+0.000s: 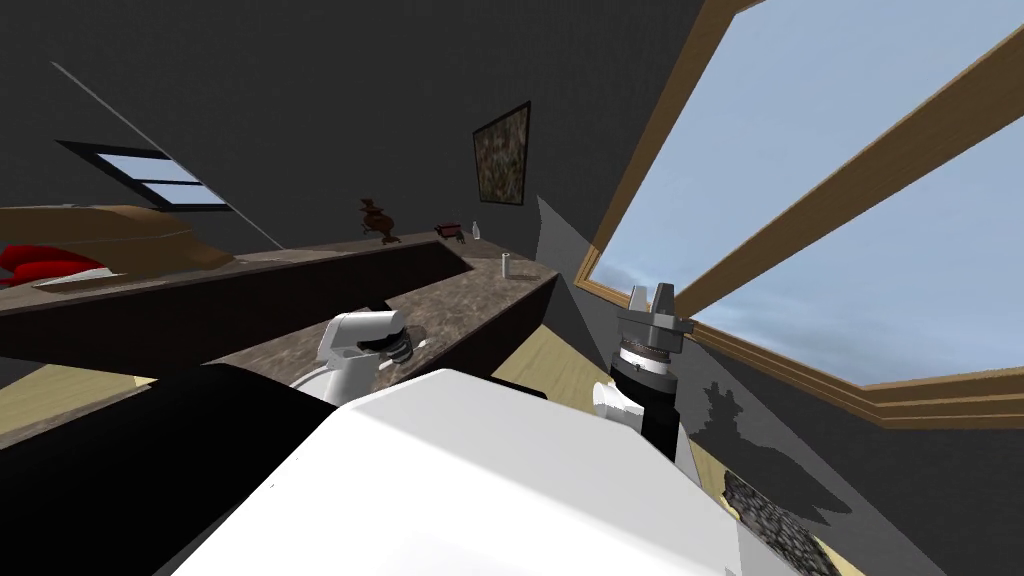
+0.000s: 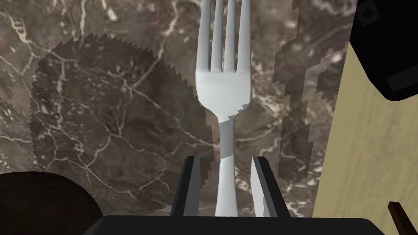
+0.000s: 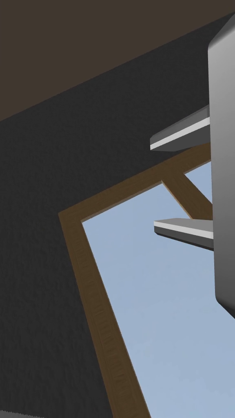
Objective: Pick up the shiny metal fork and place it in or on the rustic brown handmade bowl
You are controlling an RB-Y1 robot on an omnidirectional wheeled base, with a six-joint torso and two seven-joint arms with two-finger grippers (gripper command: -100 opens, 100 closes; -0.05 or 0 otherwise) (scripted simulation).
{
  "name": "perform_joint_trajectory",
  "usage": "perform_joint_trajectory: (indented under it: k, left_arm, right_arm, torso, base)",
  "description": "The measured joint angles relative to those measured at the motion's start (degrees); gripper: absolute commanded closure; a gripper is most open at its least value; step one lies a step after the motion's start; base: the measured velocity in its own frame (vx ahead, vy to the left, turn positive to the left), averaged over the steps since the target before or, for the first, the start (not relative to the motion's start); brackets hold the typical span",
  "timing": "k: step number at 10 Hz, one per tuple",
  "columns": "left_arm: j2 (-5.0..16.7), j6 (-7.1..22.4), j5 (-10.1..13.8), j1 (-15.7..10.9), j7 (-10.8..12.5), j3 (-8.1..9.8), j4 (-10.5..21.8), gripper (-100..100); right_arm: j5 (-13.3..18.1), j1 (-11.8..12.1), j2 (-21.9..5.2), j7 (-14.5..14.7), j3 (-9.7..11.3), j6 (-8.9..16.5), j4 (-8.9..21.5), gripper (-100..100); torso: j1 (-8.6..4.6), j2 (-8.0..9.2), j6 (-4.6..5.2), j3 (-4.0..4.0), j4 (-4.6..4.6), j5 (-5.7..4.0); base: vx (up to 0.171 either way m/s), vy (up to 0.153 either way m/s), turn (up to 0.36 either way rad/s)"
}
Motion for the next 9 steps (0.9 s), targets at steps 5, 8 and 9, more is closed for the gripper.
perform_joint_trajectory:
  k: [5,8,9]
  left_arm:
    - [0.34,-1.98,0.84,0.57,-0.93,-0.29,-0.7,100]
    - [1.62,-6.12,1.49,0.25,-1.06,-0.32,0.49,100]
    - [2.48,-7.18,1.97,-0.12,-1.19,-0.11,1.35,100]
  right_arm:
    - [0.0,-0.02,0.0,0.0,0.0,0.0,0.01,0]
    - [0.0,-0.03,0.0,0.0,0.0,0.01,0.01,0]
    - [0.0,-0.03,0.0,0.0,0.0,0.01,0.01,0]
  torso:
    - [0.11,0.62,0.0,0.36,0.14,0.0]
    - [0.08,0.85,-0.04,0.5,0.22,-0.05]
    - [0.12,0.89,-0.08,0.53,0.23,-0.06]
  base:
    - [-0.014,-0.02,0.044]
    - [-0.079,-0.016,0.091]
    - [-0.129,-0.005,0.227]
